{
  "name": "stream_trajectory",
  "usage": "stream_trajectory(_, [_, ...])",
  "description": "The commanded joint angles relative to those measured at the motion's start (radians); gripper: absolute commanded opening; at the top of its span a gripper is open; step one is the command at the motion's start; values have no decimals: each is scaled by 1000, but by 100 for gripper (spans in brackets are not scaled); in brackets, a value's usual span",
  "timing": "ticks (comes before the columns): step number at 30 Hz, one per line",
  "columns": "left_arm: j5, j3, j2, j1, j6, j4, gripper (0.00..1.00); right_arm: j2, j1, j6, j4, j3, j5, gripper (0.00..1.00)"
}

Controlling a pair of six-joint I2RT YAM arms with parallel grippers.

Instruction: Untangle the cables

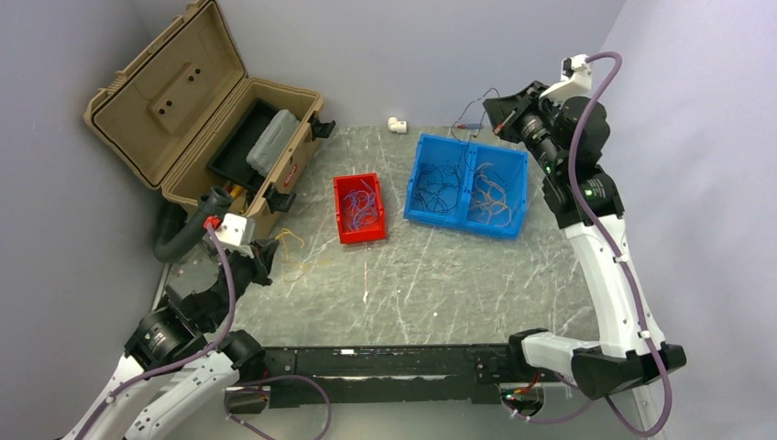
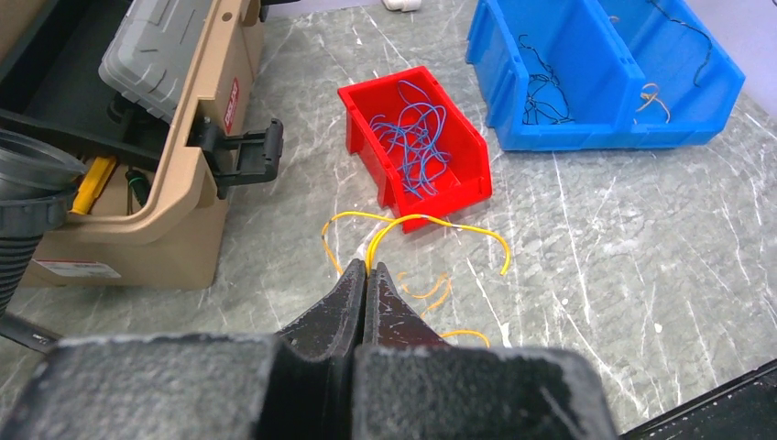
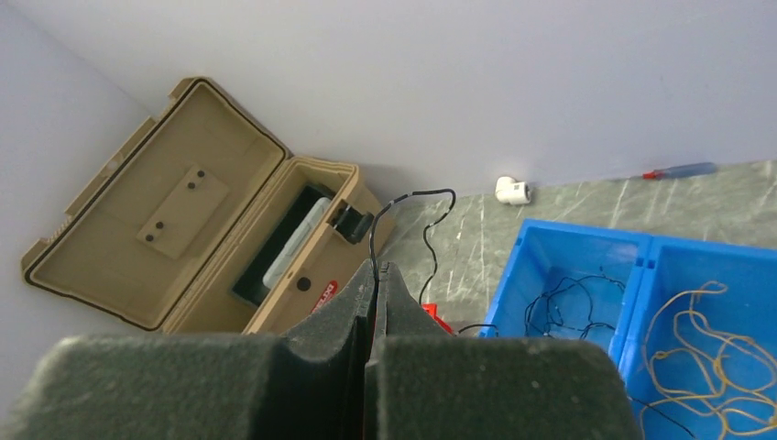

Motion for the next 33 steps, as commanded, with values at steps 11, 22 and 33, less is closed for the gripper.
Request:
stream_trajectory(11, [41,21,22,1,18,41,0,136,126,21,130,17,118,0])
stream_trajectory(22, [52,20,32,2,18,42,0,219,155,36,213,-20,167,0])
stream_trajectory(33, [51,20,37,2,20,40,0,283,153,80,381,-96,42,0])
